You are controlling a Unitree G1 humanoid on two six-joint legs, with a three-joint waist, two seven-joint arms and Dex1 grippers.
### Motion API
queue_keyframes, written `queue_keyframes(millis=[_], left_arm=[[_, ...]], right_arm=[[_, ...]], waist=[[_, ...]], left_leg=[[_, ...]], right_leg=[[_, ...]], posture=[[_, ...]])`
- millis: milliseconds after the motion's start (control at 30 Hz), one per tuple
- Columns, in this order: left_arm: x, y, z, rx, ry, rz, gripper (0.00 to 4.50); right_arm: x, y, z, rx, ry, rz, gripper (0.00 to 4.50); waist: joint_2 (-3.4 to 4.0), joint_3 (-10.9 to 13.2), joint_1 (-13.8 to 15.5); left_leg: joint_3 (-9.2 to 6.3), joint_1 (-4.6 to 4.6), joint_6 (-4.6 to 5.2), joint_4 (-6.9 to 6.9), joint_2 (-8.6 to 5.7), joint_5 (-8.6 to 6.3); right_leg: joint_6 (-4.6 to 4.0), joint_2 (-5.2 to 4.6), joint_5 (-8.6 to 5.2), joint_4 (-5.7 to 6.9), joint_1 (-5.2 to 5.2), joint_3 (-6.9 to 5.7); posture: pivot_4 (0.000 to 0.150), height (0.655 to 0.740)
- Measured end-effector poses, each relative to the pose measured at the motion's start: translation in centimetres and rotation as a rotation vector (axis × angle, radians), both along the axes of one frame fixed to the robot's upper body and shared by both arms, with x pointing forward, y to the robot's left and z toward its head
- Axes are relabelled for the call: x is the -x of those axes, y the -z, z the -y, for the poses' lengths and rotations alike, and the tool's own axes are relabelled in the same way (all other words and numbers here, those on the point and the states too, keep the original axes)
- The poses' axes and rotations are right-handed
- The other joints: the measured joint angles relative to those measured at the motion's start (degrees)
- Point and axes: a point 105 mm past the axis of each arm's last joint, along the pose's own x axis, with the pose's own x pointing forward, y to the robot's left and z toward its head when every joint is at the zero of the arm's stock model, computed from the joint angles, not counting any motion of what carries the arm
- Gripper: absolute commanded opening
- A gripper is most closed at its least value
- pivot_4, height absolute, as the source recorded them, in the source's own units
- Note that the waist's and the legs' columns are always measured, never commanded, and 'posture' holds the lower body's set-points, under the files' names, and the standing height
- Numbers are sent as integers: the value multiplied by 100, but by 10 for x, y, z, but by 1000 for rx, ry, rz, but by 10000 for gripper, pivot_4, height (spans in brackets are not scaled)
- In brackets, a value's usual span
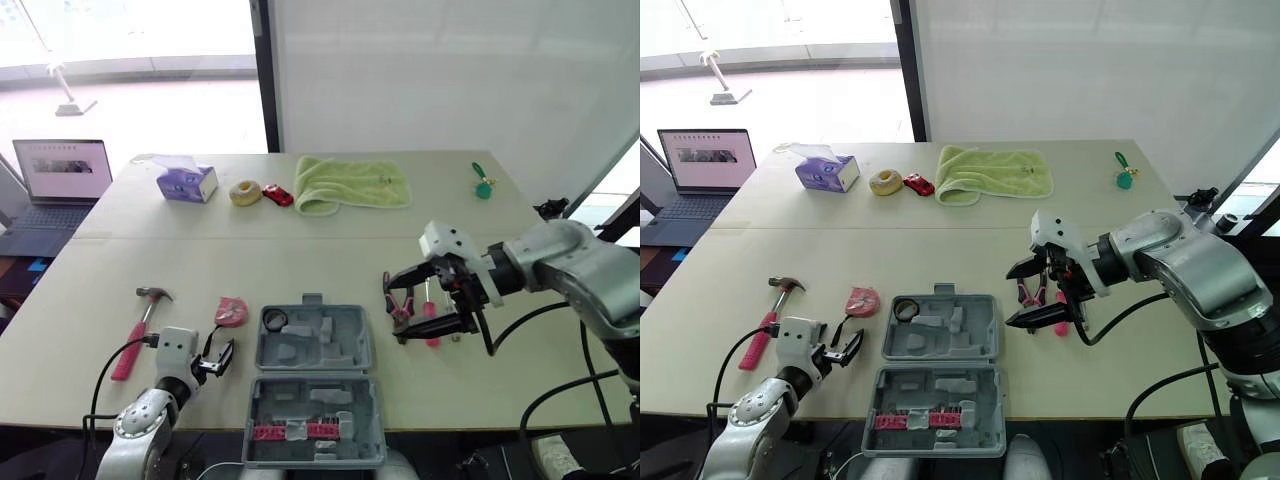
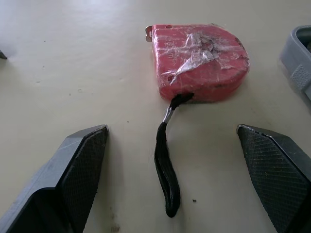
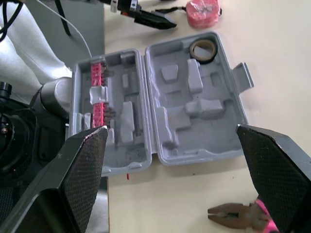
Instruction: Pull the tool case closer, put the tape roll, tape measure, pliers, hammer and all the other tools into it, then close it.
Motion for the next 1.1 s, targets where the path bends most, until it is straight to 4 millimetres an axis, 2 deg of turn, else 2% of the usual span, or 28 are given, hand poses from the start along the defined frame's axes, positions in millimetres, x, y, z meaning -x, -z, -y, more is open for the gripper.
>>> queue_keyframes(millis=[67, 233, 267, 500, 600, 933, 1100], left_arm=[[-5, 1, 0, -7, 2, 8, 30743], [-12, 2, -1, -24, -8, 31, 4488], [-13, 2, -1, -26, -11, 36, 471], [-19, 5, 8, -8, -13, 58, 471], [-11, 6, 13, -11, -1, 53, 471], [53, 12, 10, -12, -4, -34, 471], [76, 12, 5, 26, -37, -77, 471]], right_arm=[[0, 1, 3, 11, 19, -6, 45000], [0, 5, 6, 29, 46, -10, 45000], [-1, 5, 6, 29, 49, -12, 45000], [-1, 6, 6, 25, 54, -13, 45000], [-1, 7, 4, 20, 47, -15, 45000], [-2, 17, -8, 7, -5, -35, 45000], [-2, 20, -10, 5, -9, -41, 45000]], waist=[[5, -1, 14], [6, -2, 25], [6, -2, 26], [9, -4, 123], [8, -3, 141], [8, -2, -1], [8, 0, -63]], left_leg=[[-2, 0, 0, 0, 0, 0], [-1, 0, 0, 2, -2, 0], [-2, 0, 0, 2, -2, 0], [2, 0, 0, 6, -3, 0], [4, 0, -3, 6, -3, -5], [15, 1, -2, 5, 9, -20], [14, 1, 4, 5, 12, -27]], right_leg=[[2, 0, 1, 2, 0, -1], [10, -1, 5, 1, 3, 1], [10, -1, 5, 1, 3, 1], [14, -1, 7, 0, 3, 2], [14, -2, 7, -5, 3, 5], [-6, 4, -5, -7, -4, 9], [-6, 4, -6, -13, -5, 19]], posture=[[1500, 7400], [1500, 7400], [1500, 7400], [1500, 7400], [1500, 7400], [1500, 7400], [1500, 7400]])
